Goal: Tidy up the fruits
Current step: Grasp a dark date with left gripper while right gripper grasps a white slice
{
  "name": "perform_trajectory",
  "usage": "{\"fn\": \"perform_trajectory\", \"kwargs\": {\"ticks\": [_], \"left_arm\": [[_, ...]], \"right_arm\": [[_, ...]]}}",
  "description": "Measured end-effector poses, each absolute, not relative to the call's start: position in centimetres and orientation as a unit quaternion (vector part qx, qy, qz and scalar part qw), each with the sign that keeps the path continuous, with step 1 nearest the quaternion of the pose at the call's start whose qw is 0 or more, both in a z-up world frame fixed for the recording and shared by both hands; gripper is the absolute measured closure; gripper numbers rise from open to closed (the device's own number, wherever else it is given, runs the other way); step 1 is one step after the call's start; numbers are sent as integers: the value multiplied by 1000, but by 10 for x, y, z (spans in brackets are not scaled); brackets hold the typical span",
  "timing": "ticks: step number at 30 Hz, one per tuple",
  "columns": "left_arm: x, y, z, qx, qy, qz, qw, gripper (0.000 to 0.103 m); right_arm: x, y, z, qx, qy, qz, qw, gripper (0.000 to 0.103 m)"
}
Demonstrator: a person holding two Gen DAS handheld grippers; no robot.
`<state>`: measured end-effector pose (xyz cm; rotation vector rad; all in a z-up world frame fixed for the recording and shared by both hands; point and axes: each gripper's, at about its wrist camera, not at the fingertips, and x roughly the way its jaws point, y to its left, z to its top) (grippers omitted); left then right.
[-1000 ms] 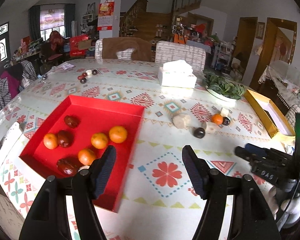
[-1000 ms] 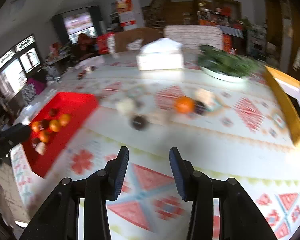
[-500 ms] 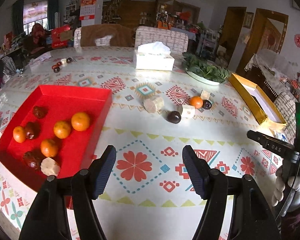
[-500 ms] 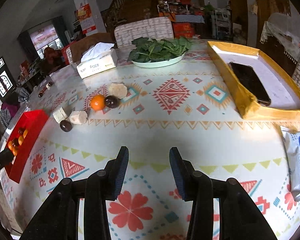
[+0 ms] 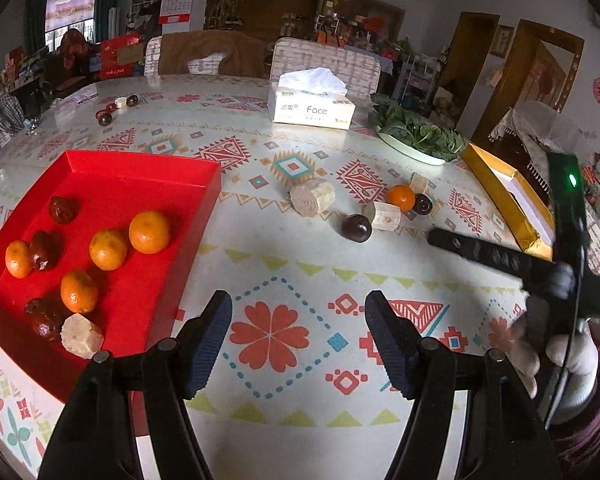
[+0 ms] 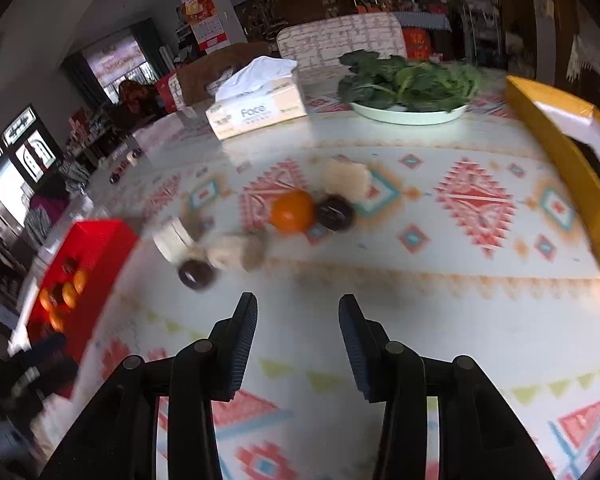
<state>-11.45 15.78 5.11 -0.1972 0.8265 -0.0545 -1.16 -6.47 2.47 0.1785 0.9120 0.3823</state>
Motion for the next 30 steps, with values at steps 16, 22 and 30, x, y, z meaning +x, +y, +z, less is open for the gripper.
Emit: {"fn": "perform_trajectory", "kwargs": {"ticks": [16, 22, 30], "left_arm": [[-100, 158, 40, -104, 412, -39, 904, 34], [-91, 140, 35, -101, 415, -54, 903, 34], [-74, 122, 37, -70, 420, -54, 903, 34]], "right_arm": [[29, -19, 13, 117, 442, 210, 864, 57], [30, -10, 11, 107, 439, 220, 864, 57], [29, -27, 16, 122, 434, 217, 866, 66]]}}
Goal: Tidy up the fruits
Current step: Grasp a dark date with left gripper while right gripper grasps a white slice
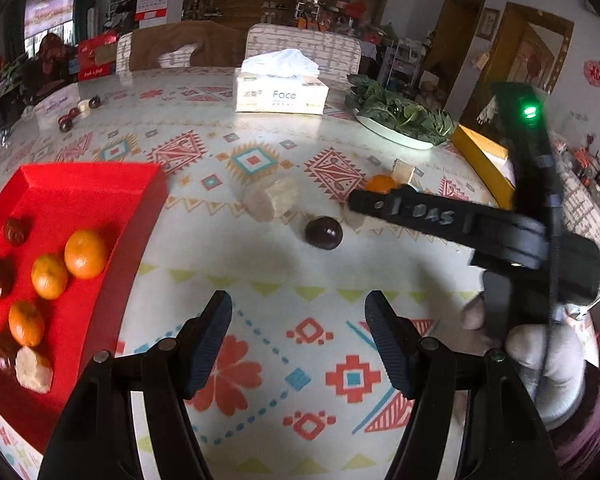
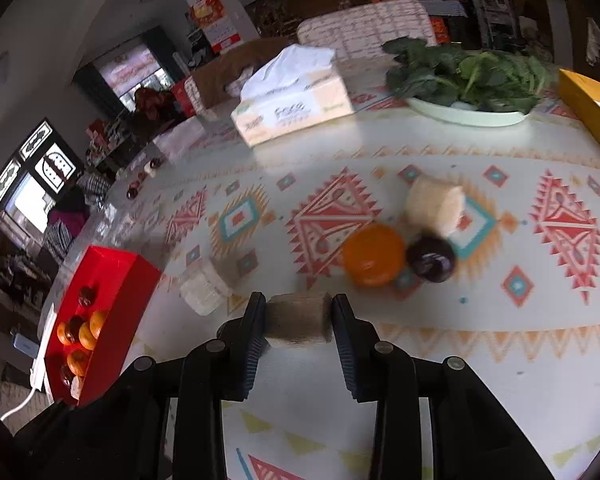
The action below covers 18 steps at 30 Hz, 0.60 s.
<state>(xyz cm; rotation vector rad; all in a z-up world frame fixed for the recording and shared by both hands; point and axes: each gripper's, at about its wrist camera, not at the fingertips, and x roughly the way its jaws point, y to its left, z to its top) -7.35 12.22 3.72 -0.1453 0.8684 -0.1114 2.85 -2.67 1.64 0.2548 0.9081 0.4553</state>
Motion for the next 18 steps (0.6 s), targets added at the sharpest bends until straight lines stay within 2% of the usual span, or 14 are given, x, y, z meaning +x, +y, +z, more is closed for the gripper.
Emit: {"fn": "perform_trajectory", "kwargs": {"ticks": [18], "left_arm": [[-16, 94, 19, -42, 435, -62, 897, 35]], "right_arm": [[23, -59, 35, 156, 409, 201, 876, 66]]}}
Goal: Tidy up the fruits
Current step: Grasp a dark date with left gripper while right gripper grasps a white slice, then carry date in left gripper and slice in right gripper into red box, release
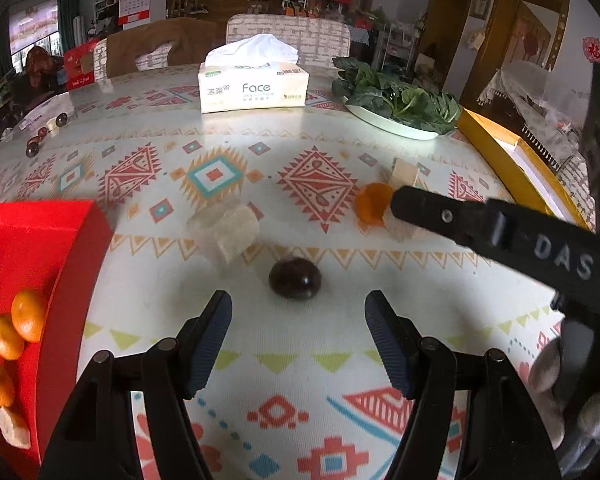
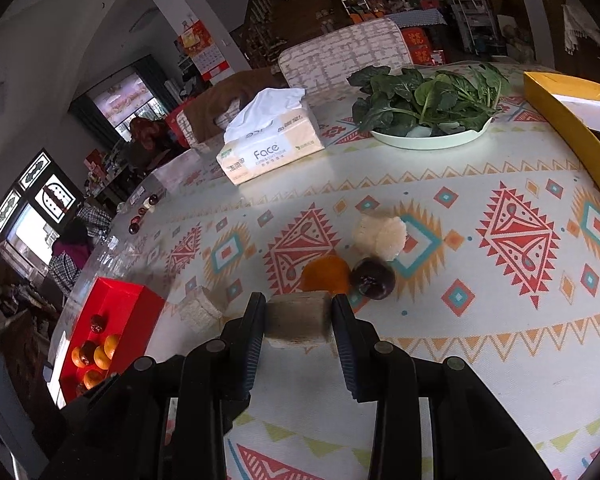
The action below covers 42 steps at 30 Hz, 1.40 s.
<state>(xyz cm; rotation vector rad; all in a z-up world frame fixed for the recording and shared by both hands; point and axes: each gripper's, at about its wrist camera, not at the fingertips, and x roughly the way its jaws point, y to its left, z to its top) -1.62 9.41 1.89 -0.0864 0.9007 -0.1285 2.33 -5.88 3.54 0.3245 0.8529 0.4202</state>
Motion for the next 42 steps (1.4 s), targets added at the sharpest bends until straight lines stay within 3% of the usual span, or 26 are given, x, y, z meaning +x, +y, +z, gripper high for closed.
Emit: {"fn": "perform_trajectory", "kwargs": {"ticks": [5, 11, 24, 42], "left_arm": [[-6, 84, 19, -25, 430, -65, 900, 38], [3, 81, 14, -3, 432, -34, 901, 77], [-24, 108, 34, -49, 408, -36, 911, 78], [-120, 239, 71, -141, 348, 65, 925, 78]], "right_arm": [[24, -61, 34, 157, 411, 204, 875, 66], [25, -64, 32, 159, 414, 203, 873, 66], [25, -64, 31, 159, 414, 203, 873, 66], [8, -30, 29, 108, 407, 231, 877, 66]]}}
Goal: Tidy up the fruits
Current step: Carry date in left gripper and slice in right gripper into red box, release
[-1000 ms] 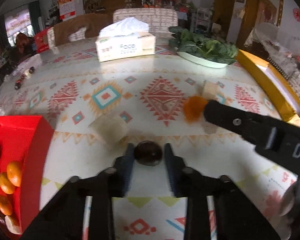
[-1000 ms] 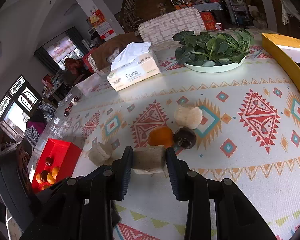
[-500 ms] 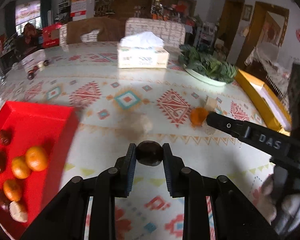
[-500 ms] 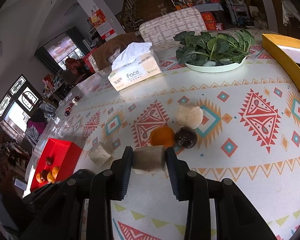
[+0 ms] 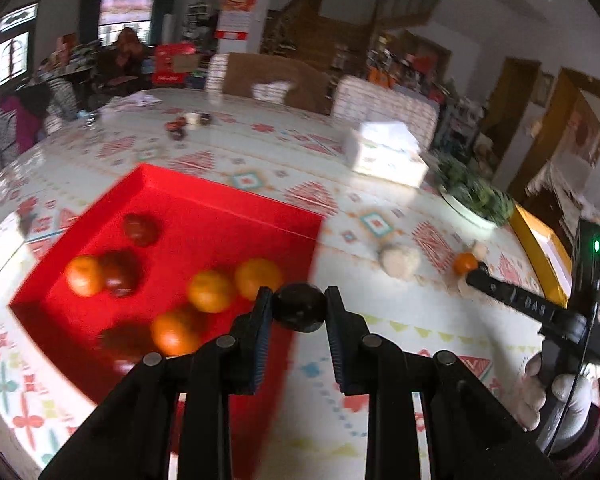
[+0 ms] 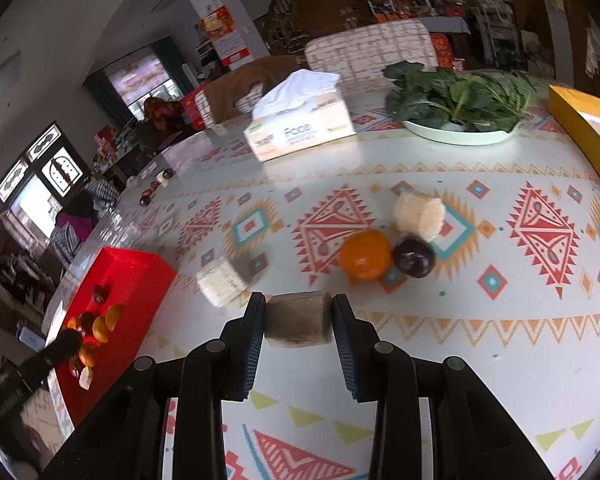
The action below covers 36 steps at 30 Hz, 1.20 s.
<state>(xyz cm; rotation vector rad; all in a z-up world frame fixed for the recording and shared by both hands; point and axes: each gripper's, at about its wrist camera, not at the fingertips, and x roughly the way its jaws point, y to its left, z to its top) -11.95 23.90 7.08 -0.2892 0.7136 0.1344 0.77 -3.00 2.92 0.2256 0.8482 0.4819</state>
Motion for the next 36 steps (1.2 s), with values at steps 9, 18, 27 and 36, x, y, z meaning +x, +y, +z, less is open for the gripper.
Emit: {"fn": "perform_trajectory", "kwargs": {"ticks": [9, 18, 27, 36], "left_arm": [[-152, 312, 80, -182, 321, 121, 922, 78], [-170, 357, 68, -216, 318, 147, 911, 78], [-138, 333, 58, -217, 345, 74, 910, 78], [-117, 303, 34, -214, 383, 19, 899, 78]], "right_arm": [[-13, 7, 42, 83, 408, 260, 871, 66], [-32, 73, 58, 46, 411, 321, 852, 66], [-52, 127, 61, 20, 412, 372, 831, 66], [-33, 140, 57, 25, 423, 362, 830, 66]]}}
